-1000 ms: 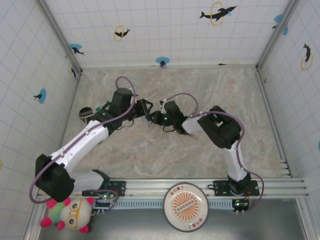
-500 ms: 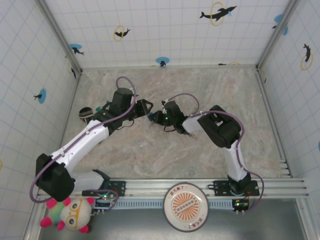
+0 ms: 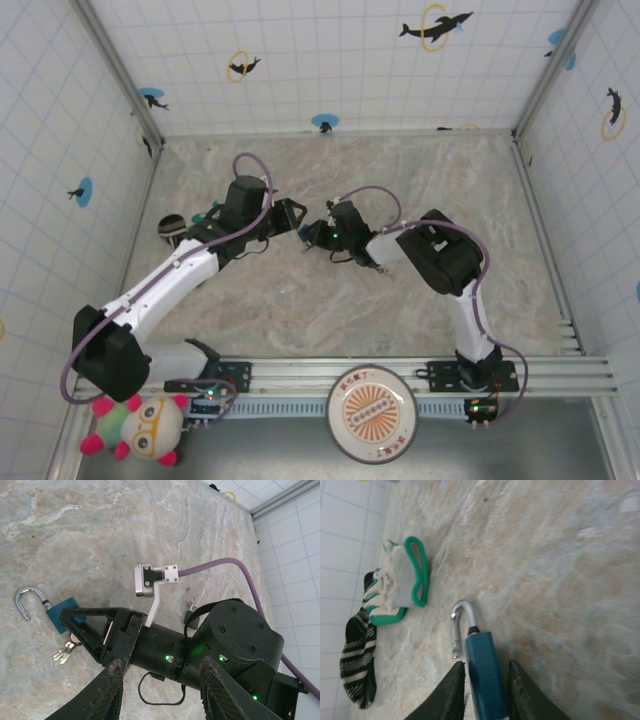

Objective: Unlock with the key

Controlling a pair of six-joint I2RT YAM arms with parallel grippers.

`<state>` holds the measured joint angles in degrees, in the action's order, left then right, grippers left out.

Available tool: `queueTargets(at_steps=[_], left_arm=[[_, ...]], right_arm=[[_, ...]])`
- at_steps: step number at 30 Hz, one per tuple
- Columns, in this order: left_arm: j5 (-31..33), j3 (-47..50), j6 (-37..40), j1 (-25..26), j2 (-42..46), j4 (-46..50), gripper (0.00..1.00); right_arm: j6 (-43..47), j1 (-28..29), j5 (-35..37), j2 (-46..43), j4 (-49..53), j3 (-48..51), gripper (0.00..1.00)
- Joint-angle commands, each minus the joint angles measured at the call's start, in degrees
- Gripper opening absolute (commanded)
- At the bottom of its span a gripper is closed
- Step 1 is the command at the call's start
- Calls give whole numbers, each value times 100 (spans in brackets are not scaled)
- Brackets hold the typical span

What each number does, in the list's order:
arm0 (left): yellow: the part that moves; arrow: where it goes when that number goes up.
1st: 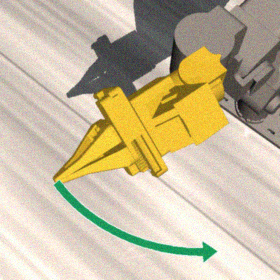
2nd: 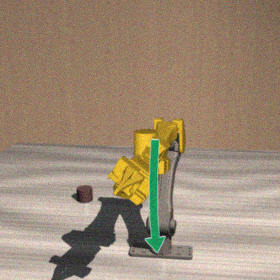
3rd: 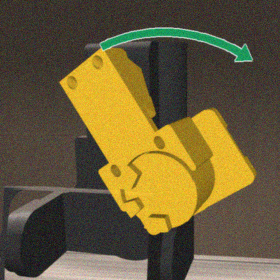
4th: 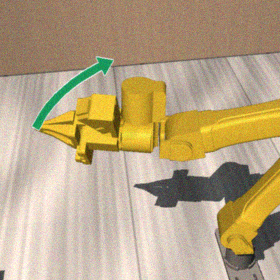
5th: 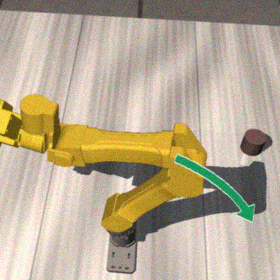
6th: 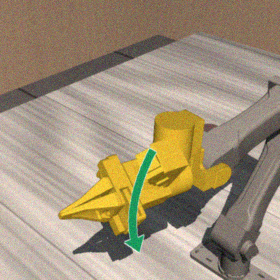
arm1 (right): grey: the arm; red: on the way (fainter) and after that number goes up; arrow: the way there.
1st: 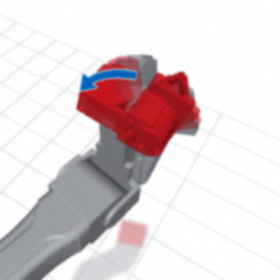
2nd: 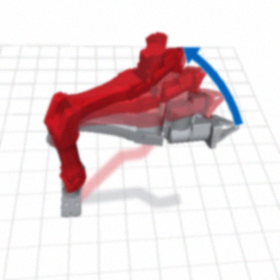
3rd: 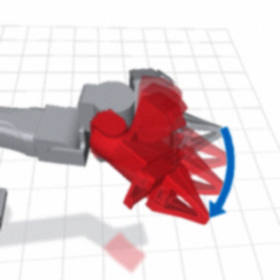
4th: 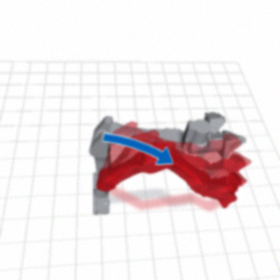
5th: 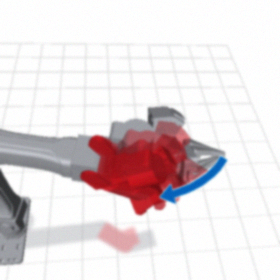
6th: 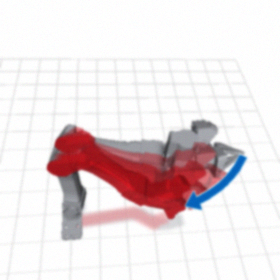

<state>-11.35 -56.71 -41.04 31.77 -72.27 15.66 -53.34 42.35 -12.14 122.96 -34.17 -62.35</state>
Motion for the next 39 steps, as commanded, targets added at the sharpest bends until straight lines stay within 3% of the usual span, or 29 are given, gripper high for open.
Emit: queueTargets(at_steps=[1, 4, 7, 13, 18, 22, 27, 32, 39], left_arm=[[-73, 85, -89, -38, -17, -152, 44], [-73, 122, -122, -39, 2, -217, 46], [-8, 223, -208, -31, 52, -242, 58], [-166, 517, -473, -57, 108, -601, 72], [-412, 514, -313, -41, 49, -733, 68], [-671, 488, -110, 100, -128, -750, 65], [-1021, 384, 119, 463, -629, -758, 60], [-1016, 281, 185, 758, -1038, -766, 58], [-1030, 280, 127, 858, -1162, -848, 57]], right_arm=[[153, -106, 342, -314, 211, 179, 30], [205, -177, 451, -562, 315, 340, 32], [433, -227, 687, -947, 618, 528, 35], [1103, -248, 1457, -2102, 1657, 931, 39], [1643, -293, 1922, -3072, 2836, 1143, 41], [2017, -430, 2155, -3868, 3928, 1274, 48], [2704, -653, 2255, -4617, 5621, 1215, 42], [3119, -728, 2186, -4723, 6618, 1087, 38], [3488, -728, 1651, -4172, 6762, 959, 36]])
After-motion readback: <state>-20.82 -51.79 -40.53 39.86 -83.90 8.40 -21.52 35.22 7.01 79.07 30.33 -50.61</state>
